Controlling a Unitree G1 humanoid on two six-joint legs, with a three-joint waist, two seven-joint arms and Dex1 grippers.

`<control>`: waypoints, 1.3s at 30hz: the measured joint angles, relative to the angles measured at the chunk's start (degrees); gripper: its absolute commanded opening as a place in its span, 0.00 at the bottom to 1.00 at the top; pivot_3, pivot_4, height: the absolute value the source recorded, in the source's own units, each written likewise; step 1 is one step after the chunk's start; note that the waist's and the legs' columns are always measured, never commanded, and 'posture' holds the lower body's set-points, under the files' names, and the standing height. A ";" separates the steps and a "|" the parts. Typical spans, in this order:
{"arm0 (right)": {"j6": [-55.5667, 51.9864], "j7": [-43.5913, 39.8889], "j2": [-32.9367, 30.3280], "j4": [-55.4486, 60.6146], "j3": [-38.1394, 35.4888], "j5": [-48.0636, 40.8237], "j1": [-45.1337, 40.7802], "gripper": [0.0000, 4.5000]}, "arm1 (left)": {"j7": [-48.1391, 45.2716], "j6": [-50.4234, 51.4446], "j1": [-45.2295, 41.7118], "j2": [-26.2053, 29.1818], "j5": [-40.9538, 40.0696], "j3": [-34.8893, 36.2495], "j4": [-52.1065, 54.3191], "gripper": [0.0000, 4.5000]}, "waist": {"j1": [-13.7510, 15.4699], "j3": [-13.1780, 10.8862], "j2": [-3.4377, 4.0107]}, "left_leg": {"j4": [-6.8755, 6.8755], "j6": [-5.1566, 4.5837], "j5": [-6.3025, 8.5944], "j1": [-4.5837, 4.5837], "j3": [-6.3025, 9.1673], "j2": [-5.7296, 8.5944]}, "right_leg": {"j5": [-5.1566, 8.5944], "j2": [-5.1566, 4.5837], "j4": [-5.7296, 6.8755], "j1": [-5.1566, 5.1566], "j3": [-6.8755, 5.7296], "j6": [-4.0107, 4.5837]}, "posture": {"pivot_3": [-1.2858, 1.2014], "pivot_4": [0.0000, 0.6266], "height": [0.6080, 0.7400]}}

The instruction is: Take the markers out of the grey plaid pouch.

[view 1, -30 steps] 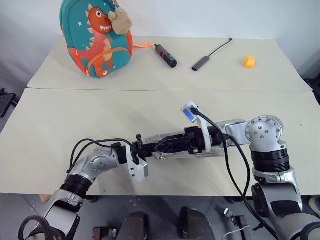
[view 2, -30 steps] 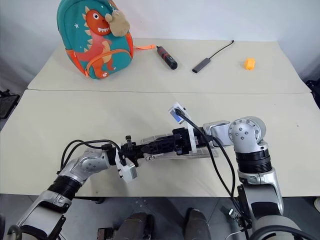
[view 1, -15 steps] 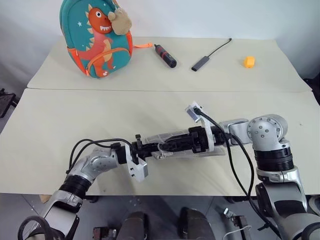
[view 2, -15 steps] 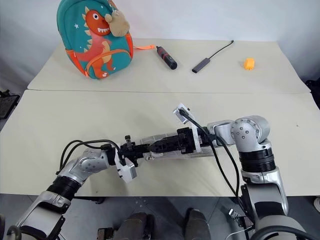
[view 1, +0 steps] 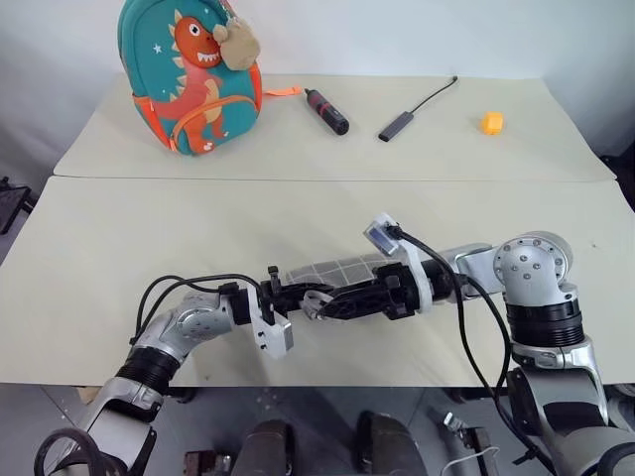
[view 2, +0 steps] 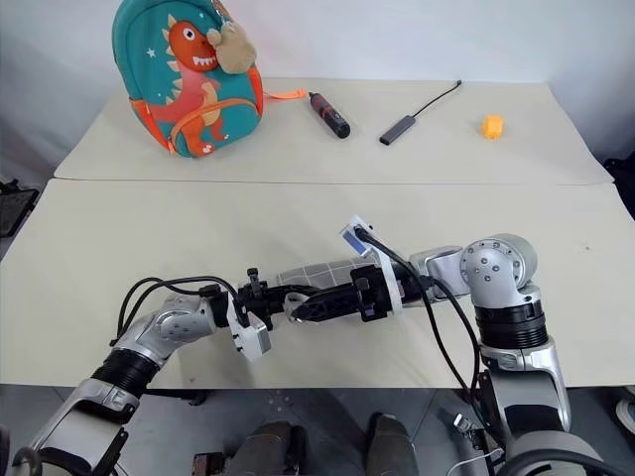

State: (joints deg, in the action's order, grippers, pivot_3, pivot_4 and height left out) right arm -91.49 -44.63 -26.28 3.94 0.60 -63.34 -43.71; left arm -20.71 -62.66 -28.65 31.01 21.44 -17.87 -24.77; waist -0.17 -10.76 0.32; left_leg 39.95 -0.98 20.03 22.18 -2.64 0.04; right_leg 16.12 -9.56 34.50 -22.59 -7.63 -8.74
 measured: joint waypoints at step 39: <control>12.65 0.78 -4.05 -4.72 -17.44 -4.53 5.97 0.01 | -32.41 62.57 15.32 2.08 -58.66 3.86 28.63 0.00 | 0.05 -0.01 0.00 | 0.04 0.00 0.00 -0.01 -0.02 -0.02 | 0.01 -0.01 0.06 0.00 0.09 0.01 | 0.52 0.24 1.00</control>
State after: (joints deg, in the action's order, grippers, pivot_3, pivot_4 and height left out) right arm -78.83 -43.85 -30.33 -0.78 -16.84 -67.86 -37.74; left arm -53.12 -0.09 -13.33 33.09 -37.22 -14.01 3.86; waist -0.12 -10.76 0.32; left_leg 40.00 -0.98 20.04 22.17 -2.65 0.01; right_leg 16.13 -9.58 34.56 -22.59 -7.54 -8.73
